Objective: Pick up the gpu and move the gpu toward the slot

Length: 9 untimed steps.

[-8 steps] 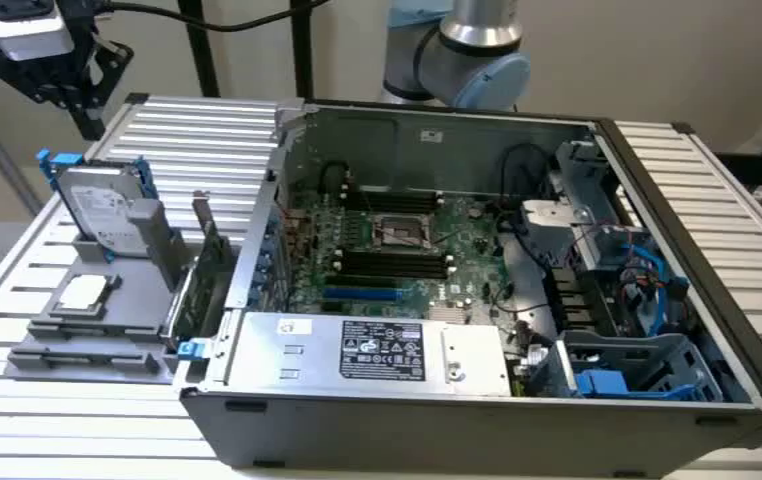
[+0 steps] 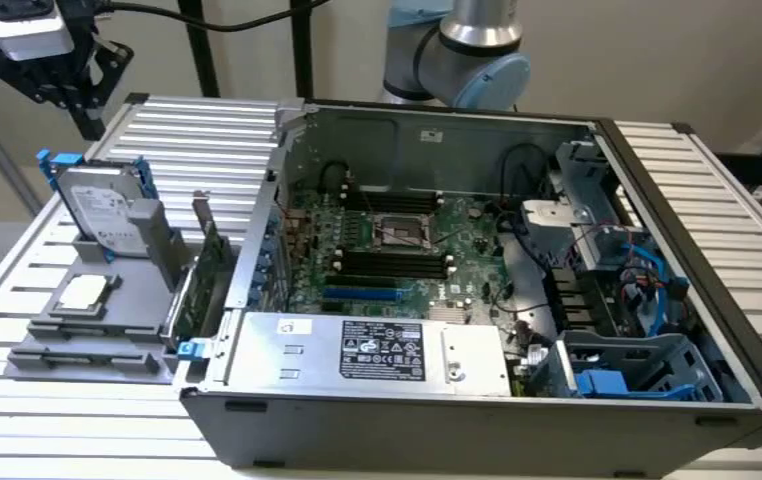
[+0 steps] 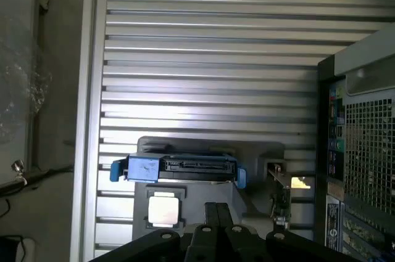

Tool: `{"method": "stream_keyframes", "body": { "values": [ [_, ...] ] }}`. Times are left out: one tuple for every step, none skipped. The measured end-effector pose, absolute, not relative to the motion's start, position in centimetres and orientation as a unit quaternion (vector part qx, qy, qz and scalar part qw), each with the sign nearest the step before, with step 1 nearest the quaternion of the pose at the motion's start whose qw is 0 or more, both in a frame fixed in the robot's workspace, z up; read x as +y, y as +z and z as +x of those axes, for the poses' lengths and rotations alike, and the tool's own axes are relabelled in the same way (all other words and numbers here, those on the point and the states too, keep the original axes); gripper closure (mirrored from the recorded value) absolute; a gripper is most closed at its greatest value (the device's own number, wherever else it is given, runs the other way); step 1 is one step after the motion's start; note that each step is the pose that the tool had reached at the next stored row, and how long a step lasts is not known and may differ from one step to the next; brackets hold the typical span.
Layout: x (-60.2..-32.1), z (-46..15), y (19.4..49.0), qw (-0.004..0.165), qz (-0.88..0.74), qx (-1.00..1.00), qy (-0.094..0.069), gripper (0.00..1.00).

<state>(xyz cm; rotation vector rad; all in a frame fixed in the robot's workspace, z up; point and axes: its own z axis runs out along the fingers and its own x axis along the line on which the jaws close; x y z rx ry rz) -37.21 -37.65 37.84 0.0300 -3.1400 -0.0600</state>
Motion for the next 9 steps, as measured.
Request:
{"method": "stream_keyframes", "body": {
  "values": [
    [-37.7,-37.2,37.8,0.0,0.01,-1.0,-0.019,0.89],
    [-37.7,-37.2,37.8,0.0,0.01,-1.0,-0.019,0.89],
    [-37.7,-37.2,37.8,0.0,0.01,-1.0,-0.019,0.89],
    [-37.7,-37.2,37.8,0.0,0.01,-1.0,-0.019,0.89],
    [-37.8,-37.2,37.9,0.001,0.01,-1.0,-0.019,0.89],
    [-38.1,-37.2,37.9,0.001,0.01,-1.0,-0.019,0.89],
    [-38.5,-37.2,37.8,0.001,0.009,-1.0,-0.019,0.89],
    [-39.0,-37.2,37.8,0.001,0.009,-1.0,-0.019,0.89],
    [-39.4,-37.2,37.8,0.001,0.01,-1.0,-0.019,0.89]
  ]
}}
